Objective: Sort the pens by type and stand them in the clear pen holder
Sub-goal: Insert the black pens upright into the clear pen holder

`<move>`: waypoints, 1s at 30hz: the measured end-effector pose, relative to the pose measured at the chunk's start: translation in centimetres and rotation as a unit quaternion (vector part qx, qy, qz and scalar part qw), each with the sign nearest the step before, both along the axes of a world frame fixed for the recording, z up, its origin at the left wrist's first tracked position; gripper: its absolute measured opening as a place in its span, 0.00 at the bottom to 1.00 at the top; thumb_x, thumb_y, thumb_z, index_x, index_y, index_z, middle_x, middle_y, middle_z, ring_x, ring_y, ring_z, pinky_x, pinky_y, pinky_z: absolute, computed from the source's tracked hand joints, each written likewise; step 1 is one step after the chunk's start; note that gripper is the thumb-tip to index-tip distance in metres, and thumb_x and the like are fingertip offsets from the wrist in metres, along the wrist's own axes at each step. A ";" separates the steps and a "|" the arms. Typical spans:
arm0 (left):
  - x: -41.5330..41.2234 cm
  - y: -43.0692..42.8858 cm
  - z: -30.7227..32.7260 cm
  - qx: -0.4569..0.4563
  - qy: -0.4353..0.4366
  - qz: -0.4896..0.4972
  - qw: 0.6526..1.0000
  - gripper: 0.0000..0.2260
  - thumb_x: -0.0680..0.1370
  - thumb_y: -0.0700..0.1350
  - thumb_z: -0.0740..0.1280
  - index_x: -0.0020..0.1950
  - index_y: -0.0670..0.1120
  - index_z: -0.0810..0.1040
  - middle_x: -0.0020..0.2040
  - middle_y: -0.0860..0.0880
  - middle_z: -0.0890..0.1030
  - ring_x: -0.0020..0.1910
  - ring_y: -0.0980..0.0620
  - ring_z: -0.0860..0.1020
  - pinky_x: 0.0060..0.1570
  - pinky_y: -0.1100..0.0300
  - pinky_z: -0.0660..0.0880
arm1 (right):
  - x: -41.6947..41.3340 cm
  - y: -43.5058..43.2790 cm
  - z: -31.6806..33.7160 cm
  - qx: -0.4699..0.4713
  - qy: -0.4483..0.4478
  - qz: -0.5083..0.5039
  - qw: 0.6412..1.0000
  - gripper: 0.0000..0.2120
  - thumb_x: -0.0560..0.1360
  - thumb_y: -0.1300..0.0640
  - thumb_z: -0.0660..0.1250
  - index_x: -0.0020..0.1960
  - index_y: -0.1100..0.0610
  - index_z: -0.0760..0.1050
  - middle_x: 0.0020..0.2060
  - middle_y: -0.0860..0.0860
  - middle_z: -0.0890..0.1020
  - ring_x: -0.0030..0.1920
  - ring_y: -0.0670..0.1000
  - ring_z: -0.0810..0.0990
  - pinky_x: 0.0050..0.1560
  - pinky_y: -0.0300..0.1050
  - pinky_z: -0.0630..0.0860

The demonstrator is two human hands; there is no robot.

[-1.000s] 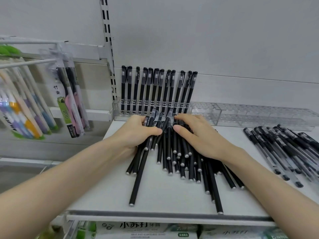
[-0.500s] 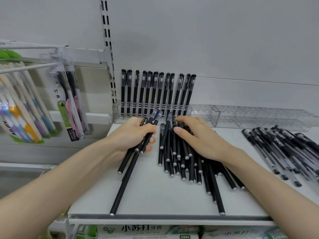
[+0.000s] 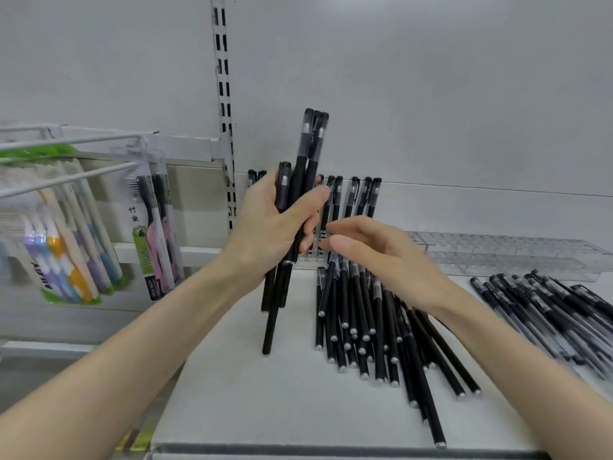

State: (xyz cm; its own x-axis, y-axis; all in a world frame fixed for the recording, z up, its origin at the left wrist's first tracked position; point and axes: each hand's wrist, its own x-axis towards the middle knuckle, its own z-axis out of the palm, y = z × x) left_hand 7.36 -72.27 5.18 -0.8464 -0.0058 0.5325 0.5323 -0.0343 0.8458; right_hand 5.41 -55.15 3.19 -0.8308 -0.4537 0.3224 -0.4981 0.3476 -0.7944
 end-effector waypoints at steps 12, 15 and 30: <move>0.2 -1.2 -4.9 -0.051 0.039 0.102 0.993 0.06 0.75 0.42 0.70 0.46 0.42 0.74 0.26 0.49 0.75 0.27 0.53 0.74 0.35 0.63 0.73 | -0.5 -1.0 -1.9 0.076 -0.026 0.049 0.996 0.24 0.69 0.46 0.71 0.63 0.48 0.73 0.57 0.42 0.81 0.60 0.40 0.77 0.66 0.49 0.71; 0.6 -1.3 -5.3 -0.049 0.007 0.068 0.997 0.04 0.76 0.41 0.68 0.44 0.43 0.74 0.24 0.48 0.73 0.25 0.51 0.72 0.31 0.57 0.75 | -0.8 -0.8 -1.9 0.063 -0.037 0.046 0.996 0.21 0.70 0.52 0.69 0.63 0.50 0.74 0.57 0.44 0.81 0.60 0.41 0.77 0.66 0.48 0.72; -2.2 3.5 -2.2 -0.107 -0.125 -0.131 0.978 0.07 0.78 0.45 0.65 0.44 0.42 0.74 0.33 0.45 0.77 0.26 0.51 0.73 0.25 0.61 0.73 | -1.7 2.3 2.3 -0.254 0.030 -0.088 0.963 0.07 0.76 0.59 0.68 0.39 0.59 0.76 0.36 0.53 0.85 0.38 0.50 0.83 0.41 0.43 0.79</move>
